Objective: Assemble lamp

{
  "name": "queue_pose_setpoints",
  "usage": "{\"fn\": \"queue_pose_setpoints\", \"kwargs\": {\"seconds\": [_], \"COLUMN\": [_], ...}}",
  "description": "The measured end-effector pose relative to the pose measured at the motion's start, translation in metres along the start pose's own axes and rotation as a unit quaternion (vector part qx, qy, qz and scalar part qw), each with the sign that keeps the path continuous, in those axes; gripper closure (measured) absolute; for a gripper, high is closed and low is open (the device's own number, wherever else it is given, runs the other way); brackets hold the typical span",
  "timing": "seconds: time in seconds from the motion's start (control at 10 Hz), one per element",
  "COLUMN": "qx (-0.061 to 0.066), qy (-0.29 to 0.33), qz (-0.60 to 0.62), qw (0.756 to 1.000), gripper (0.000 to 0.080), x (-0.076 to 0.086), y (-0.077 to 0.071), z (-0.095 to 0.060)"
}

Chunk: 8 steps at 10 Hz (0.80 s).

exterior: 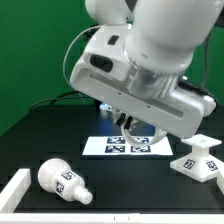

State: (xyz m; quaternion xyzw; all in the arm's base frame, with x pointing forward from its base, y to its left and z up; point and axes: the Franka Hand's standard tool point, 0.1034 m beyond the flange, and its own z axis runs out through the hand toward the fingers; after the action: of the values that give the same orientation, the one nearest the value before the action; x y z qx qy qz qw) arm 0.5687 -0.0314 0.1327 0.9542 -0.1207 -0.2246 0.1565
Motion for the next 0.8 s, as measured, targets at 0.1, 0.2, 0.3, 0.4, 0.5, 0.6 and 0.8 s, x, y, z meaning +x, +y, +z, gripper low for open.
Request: {"fn": "queue_pose_setpoints", "kwargs": {"seconds": [0.1, 0.2, 0.3, 0.4, 0.5, 0.6, 0.8], "qx": [0.026, 0.042, 0.058, 0.069, 0.065, 0.064, 0.066], "qy": [0.041, 0.068, 0.109, 0.152, 0.175, 0.181, 0.177], "qz": [-0.002, -0.007, -0.022, -0.035, -0.034, -0.026, -0.029], "qw": [0.999, 0.997, 0.992, 0.985, 0.982, 0.981, 0.981], "gripper": [0.0752, 0.0752, 0.0752, 0.0752, 0.0752, 0.0752, 0.0752], "x": [-0.010, -0.020, -0.018, -0.015, -0.018, -0.022, -0.022], "y": [0.007, 0.012, 0.014, 0.018, 0.026, 0.031, 0.028], "z": [-0.004, 0.001, 0.004, 0.005, 0.004, -0.003, 0.001]}}
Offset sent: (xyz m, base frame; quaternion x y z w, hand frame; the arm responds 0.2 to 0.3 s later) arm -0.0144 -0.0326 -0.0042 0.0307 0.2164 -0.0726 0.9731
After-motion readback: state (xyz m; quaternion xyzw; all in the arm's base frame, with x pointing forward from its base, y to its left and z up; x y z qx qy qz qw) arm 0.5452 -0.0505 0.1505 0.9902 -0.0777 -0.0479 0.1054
